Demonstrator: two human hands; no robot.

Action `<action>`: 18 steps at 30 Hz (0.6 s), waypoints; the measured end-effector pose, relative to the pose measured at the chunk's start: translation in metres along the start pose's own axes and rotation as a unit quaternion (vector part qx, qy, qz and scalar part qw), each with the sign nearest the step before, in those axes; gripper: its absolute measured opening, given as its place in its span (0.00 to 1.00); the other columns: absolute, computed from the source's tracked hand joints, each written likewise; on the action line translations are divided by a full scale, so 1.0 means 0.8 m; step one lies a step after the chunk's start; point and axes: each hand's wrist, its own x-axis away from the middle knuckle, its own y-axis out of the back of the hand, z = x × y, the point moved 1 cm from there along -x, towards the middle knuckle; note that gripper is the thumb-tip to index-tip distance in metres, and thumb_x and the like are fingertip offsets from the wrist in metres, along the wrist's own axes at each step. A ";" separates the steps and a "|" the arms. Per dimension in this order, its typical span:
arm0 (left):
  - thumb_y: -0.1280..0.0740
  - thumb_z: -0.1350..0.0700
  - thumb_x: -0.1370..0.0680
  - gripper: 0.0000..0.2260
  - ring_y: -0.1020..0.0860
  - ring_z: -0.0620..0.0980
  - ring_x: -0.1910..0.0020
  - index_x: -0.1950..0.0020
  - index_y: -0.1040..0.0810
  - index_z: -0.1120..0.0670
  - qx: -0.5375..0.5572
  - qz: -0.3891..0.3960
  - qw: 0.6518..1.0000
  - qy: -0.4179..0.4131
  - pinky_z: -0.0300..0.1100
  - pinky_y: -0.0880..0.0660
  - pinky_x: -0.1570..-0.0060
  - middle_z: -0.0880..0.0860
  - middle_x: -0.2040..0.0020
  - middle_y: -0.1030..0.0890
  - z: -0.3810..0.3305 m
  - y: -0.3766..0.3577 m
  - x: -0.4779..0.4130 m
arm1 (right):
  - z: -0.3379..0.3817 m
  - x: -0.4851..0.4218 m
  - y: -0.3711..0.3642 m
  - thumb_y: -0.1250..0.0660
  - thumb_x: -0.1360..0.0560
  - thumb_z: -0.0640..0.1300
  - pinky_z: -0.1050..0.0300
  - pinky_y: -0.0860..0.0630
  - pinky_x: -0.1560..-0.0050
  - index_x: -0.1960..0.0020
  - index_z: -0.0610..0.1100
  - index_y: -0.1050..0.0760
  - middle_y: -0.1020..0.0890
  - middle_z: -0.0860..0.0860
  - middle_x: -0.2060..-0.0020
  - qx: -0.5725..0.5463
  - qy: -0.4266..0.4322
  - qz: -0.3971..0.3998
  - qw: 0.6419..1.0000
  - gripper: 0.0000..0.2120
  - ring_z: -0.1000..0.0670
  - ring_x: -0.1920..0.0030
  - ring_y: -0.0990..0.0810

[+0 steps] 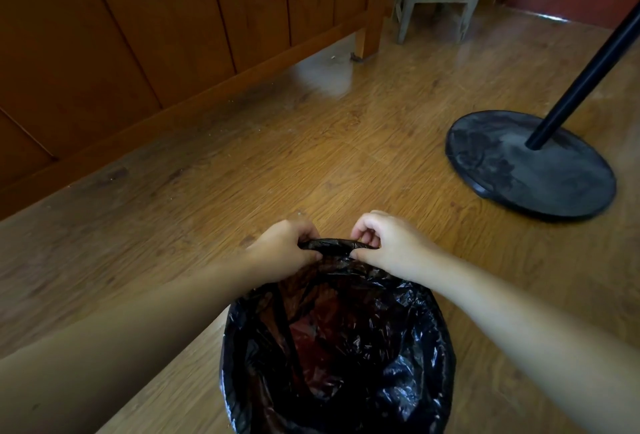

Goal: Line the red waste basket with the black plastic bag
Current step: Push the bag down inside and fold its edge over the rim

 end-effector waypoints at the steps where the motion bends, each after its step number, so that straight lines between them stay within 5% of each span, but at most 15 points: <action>1: 0.32 0.55 0.27 0.04 0.24 0.49 0.57 0.57 0.26 0.49 0.006 0.002 1.000 0.006 0.44 0.26 0.57 0.50 0.57 0.22 0.001 -0.002 0.002 | -0.002 0.000 0.000 0.29 0.32 0.46 0.68 0.34 0.64 0.59 0.53 0.28 0.28 0.58 0.61 -0.003 -0.007 0.006 1.000 0.09 0.60 0.62 0.29; 10: 0.33 0.54 0.26 0.09 0.28 0.44 0.64 0.62 0.30 0.46 0.025 -0.002 0.999 0.041 0.40 0.30 0.65 0.47 0.62 0.26 0.004 -0.007 0.006 | -0.015 0.001 0.005 0.31 0.30 0.47 0.64 0.32 0.65 0.58 0.53 0.30 0.27 0.58 0.61 0.020 -0.055 0.072 0.996 0.08 0.58 0.61 0.27; 18: 0.36 0.53 0.24 0.08 0.27 0.48 0.62 0.48 0.29 0.55 0.031 -0.037 0.993 0.109 0.43 0.29 0.64 0.50 0.59 0.26 0.007 -0.006 0.011 | -0.029 0.003 0.018 0.29 0.31 0.49 0.57 0.29 0.57 0.60 0.54 0.30 0.25 0.58 0.59 0.008 -0.098 0.021 0.995 0.08 0.54 0.56 0.25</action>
